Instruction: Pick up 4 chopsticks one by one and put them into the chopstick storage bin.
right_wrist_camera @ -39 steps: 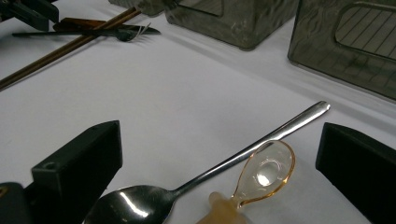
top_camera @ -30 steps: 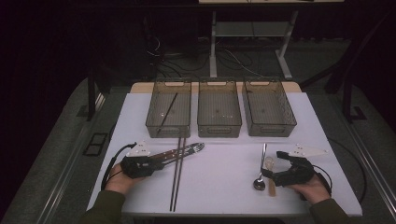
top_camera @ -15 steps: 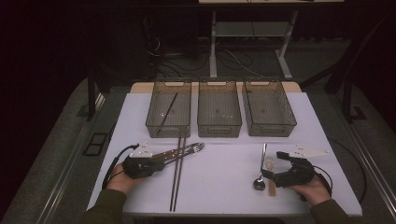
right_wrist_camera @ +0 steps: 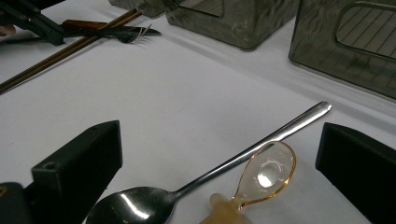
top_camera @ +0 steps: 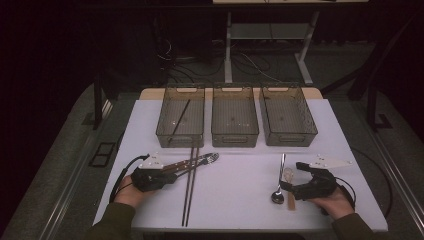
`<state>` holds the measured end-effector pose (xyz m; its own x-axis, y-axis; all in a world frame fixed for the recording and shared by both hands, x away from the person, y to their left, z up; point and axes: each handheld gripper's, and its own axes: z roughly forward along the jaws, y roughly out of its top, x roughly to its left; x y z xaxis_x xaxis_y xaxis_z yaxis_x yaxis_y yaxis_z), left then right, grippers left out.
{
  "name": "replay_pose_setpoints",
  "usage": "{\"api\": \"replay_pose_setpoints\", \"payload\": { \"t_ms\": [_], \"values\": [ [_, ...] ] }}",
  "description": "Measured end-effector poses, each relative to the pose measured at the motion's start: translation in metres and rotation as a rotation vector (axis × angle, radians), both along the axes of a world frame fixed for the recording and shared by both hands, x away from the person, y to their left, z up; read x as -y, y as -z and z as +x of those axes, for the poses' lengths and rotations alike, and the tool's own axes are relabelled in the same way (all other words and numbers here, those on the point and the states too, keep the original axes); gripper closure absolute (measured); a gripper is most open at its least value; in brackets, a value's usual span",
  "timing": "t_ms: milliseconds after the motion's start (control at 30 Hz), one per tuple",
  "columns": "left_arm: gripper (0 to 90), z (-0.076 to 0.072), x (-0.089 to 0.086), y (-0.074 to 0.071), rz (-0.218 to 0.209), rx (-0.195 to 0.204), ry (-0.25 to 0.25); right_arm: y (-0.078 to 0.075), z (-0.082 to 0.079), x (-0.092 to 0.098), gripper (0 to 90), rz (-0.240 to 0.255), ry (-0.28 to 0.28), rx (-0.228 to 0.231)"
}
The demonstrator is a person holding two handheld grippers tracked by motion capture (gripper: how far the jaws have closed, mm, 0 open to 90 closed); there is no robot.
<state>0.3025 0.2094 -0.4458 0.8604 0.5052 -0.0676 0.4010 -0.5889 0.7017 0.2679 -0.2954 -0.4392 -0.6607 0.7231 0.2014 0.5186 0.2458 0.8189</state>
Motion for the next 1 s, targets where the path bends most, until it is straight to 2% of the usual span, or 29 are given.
{"api": "replay_pose_setpoints", "payload": {
  "t_ms": [200,433,1000],
  "values": [
    [85.5,-0.001,0.001,-0.005,-0.020,-0.008,-0.007,0.000,0.000,0.000,0.2,0.001,0.002,-0.001],
    [85.5,-0.005,0.006,-0.012,-0.026,-0.012,-0.005,0.001,0.000,-0.002,0.2,-0.015,-0.006,-0.002],
    [85.5,-0.008,0.013,-0.023,-0.016,-0.007,-0.013,0.001,-0.001,-0.002,0.2,-0.019,-0.003,-0.001]
  ]
}}
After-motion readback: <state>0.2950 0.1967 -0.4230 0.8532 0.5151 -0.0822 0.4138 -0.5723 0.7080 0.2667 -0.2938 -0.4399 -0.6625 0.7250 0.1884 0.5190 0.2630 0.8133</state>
